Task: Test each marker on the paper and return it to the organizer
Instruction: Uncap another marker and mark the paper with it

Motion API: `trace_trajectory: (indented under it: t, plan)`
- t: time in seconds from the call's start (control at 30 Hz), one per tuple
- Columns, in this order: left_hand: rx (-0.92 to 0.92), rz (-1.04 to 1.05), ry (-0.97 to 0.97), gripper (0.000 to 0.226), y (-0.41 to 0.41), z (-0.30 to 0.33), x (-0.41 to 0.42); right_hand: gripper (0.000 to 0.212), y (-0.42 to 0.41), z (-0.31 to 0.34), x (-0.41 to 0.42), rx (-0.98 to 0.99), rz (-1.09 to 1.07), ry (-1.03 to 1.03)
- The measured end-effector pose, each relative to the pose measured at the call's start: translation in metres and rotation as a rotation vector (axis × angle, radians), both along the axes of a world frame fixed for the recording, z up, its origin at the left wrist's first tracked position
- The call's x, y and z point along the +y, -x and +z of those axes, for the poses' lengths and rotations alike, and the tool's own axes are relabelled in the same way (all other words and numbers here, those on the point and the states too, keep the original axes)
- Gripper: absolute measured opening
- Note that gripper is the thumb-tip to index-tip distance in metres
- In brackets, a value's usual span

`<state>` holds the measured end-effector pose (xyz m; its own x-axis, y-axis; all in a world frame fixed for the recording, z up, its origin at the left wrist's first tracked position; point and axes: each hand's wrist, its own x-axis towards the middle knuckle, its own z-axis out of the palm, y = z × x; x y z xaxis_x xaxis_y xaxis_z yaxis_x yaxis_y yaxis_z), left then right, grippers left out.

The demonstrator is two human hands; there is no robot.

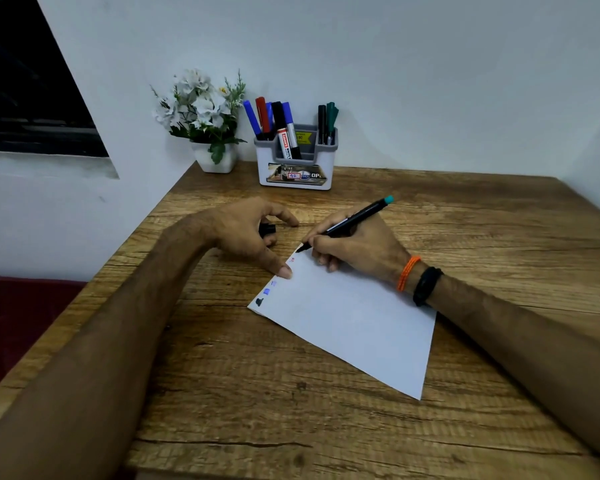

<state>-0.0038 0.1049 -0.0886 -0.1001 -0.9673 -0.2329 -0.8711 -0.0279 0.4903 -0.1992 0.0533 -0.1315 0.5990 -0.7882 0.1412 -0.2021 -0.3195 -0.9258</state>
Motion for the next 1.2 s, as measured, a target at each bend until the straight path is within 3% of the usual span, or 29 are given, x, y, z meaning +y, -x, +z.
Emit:
trace_trajectory:
  t: [1.2]
  plan:
    - [-0.005,0.012,0.008,0.086,0.0006,-0.0002,-0.0009,0.007,0.0000,0.0048,0.0088,0.036,-0.047,0.043]
